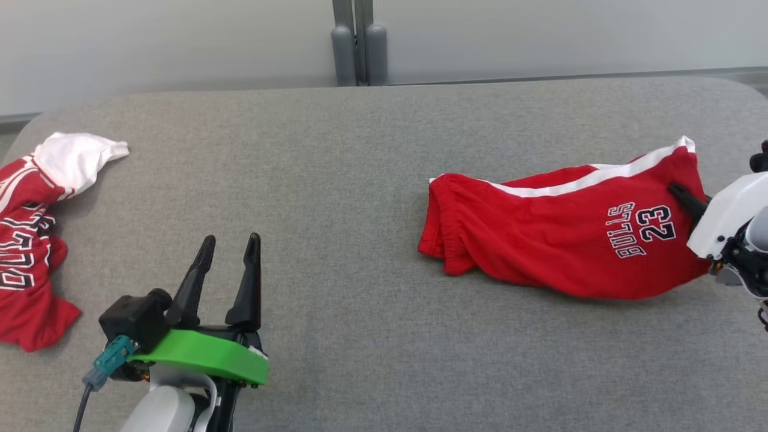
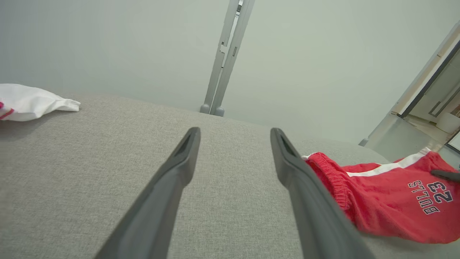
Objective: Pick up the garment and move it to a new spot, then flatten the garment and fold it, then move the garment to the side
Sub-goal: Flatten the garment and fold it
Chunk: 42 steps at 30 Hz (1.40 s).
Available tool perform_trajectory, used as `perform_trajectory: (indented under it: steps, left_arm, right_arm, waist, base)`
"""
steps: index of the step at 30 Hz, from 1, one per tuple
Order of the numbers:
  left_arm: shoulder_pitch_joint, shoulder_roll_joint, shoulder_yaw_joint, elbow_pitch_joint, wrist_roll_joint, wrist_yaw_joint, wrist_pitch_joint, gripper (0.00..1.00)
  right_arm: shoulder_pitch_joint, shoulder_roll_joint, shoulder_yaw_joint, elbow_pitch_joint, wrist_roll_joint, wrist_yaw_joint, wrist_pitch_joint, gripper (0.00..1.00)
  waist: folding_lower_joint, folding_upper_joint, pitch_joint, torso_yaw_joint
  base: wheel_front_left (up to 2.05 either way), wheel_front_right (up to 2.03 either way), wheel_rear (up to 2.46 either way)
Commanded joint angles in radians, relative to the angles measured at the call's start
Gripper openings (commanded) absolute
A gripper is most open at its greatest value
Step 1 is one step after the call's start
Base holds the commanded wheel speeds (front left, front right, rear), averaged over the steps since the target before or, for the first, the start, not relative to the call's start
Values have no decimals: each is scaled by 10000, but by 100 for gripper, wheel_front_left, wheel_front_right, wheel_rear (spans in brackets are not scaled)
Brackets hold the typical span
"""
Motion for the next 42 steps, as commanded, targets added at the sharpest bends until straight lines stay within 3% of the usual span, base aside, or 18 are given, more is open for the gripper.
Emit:
perform_trajectory:
  steps: [1, 9, 19, 26, 27, 28, 29, 34, 38, 42]
  left_arm:
    - [286, 20, 156, 42, 229, 82, 0, 100]
    - [729, -628, 639, 252, 1151, -169, -2, 100]
    - [587, -1271, 732, 833, 1615, -652, 0, 100]
    - [633, -1515, 983, 1054, 1756, -830, -1, 100]
    - [666, -1544, 1028, 1106, 1795, -872, -1, 100]
    - [666, -1558, 1052, 1131, 1819, -882, -1, 100]
    - [669, -1570, 1090, 1155, 1826, -905, -1, 100]
    - [742, -1605, 1215, 1213, 1958, -981, -1, 100]
    - [884, -1620, 1311, 1219, 2029, -1016, -1, 100]
    - [928, -1648, 1413, 1169, 2113, -1021, -1, 100]
  right_arm:
    - [-73, 224, 58, -140, -114, 2, -224, 0]
    - [-517, 1322, 471, -36, -518, 1, -578, 0]
    - [-1140, 3089, 973, 2250, -984, 1, -39, 0]
    - [-1341, 3874, 1327, 2755, -1223, 1, -46, 0]
    - [-1344, 3985, 1376, 2763, -1238, 1, -109, 42]
    - [-1340, 4036, 1405, 2761, -1257, 1, -148, 91]
    - [-1344, 4082, 1455, 2728, -1299, 1, -233, 100]
    - [-1233, 4020, 1533, 2060, -1277, 1, -909, 100]
    - [-1116, 3571, 1479, 1104, -1292, 1, -1796, 100]
    - [-957, 2722, 1224, 323, -1417, -1, -2846, 100]
  waist:
    - [0, 0, -278, -219]
    - [0, 0, -445, 520]
    - [0, 0, -326, 2089]
    - [0, 0, -264, 2213]
    - [0, 0, -281, 2125]
    - [0, 0, -293, 2065]
    - [0, 0, -320, 1957]
    - [0, 0, -477, 1437]
    - [0, 0, -614, 988]
    - [0, 0, -698, 672]
  base:
    - [0, 0, 0]
    - [0, 0, 0]
    - [0, 0, 0]
    - [0, 0, 0]
    - [0, 0, 0]
    - [0, 0, 0]
    - [0, 0, 0]
    - [0, 0, 0]
    - [0, 0, 0]
    - [0, 0, 0]
